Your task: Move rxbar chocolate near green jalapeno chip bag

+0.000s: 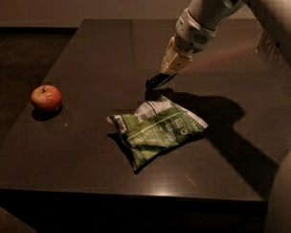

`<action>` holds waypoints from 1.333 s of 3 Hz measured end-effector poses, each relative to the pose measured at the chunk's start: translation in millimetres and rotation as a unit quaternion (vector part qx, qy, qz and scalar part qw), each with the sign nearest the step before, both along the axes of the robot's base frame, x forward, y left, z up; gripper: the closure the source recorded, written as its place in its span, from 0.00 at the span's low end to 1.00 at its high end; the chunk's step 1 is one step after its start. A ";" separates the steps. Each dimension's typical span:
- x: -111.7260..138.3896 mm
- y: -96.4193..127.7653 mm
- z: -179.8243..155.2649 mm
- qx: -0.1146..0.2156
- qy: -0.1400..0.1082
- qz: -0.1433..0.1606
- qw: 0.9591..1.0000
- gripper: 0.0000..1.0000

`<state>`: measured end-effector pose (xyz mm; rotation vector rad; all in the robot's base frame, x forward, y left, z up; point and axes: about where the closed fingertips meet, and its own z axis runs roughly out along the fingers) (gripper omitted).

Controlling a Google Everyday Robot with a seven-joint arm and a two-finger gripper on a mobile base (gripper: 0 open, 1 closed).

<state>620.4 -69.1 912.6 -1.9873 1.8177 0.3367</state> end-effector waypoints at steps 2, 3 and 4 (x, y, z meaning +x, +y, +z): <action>-26.4 1.4 -2.1 -0.007 0.008 0.041 0.999 0.28; -23.5 4.2 -3.0 -0.004 0.004 0.040 0.999 0.04; -21.9 5.8 -3.6 -0.003 0.002 0.040 0.999 0.00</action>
Offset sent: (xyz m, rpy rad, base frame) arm -0.0264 -0.0016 -0.0007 -0.0165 0.0223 0.0737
